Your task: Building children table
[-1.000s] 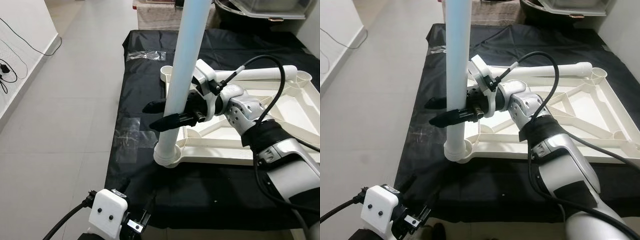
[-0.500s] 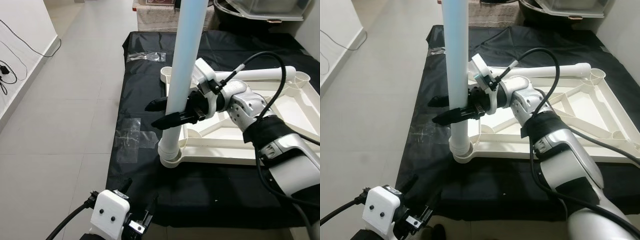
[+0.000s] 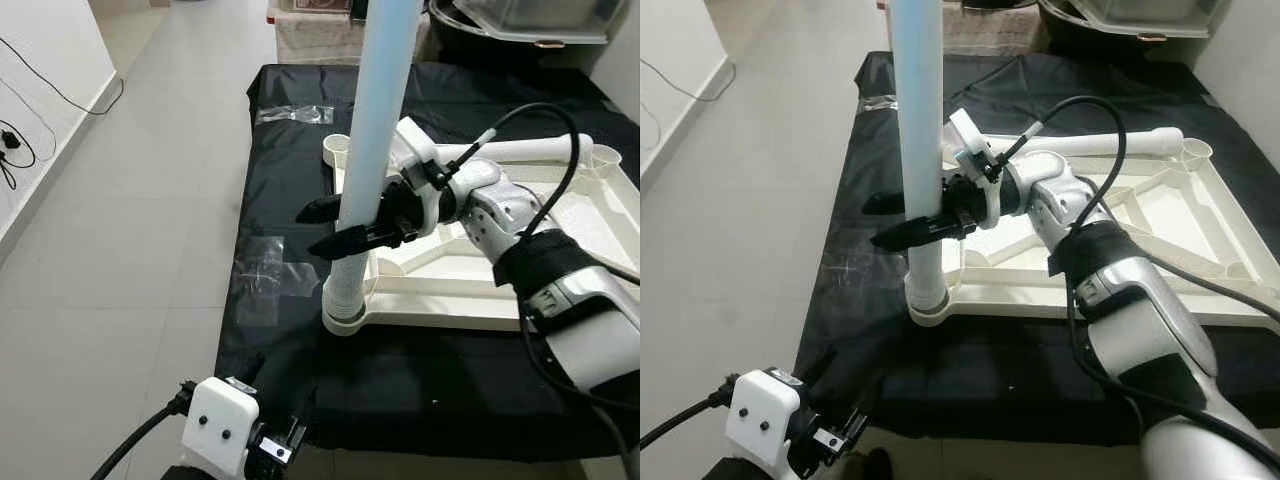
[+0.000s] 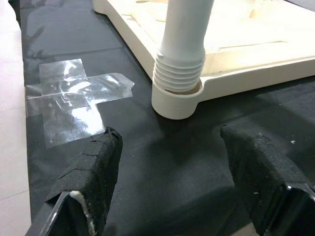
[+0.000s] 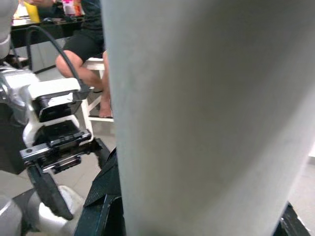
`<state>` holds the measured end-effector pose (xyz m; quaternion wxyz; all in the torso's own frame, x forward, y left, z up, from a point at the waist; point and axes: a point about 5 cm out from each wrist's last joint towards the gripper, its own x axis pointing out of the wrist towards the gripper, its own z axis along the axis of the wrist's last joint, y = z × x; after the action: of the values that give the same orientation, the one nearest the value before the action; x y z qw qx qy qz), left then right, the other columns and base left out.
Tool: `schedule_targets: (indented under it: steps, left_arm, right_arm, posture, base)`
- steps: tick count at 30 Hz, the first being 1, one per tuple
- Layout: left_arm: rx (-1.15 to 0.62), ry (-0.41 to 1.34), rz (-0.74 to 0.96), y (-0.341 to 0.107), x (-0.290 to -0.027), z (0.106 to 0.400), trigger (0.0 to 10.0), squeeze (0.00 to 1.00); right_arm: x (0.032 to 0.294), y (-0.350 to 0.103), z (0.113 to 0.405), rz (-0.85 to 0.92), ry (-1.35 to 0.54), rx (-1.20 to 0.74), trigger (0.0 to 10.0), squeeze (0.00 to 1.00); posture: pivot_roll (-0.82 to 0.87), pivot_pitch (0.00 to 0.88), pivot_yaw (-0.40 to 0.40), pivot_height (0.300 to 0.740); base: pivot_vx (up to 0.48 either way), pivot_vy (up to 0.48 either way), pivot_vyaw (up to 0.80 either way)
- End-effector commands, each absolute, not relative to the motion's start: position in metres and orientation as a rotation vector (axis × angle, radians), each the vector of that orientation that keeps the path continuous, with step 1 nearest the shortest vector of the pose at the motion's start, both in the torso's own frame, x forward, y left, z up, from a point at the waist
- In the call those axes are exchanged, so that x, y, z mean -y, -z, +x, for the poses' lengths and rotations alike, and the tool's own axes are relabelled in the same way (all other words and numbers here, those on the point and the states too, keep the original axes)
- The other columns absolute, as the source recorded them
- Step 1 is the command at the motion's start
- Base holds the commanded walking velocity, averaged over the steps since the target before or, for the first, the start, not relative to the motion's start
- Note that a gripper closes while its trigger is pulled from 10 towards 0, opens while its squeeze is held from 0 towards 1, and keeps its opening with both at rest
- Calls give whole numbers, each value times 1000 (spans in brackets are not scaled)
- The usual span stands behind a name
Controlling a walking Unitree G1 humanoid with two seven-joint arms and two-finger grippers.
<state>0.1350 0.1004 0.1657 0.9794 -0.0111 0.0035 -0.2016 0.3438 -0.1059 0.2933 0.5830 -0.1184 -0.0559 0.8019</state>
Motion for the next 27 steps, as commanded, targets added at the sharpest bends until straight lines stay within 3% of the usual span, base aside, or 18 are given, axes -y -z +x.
schedule_targets:
  steps: [1,27]
  left_arm:
    - [-29,410,-20,-162,-100,134,10000,0]
    - [-30,395,-1,-160,-103,134,10000,0]
  right_arm:
    - [107,-279,342,-268,-1890,61,10000,0]
    - [97,-262,345,-170,-1881,94,10000,0]
  posture:
    - [105,193,-38,740]
    - [107,193,-35,740]
  base:
    - [0,0,0]
    - [0,0,0]
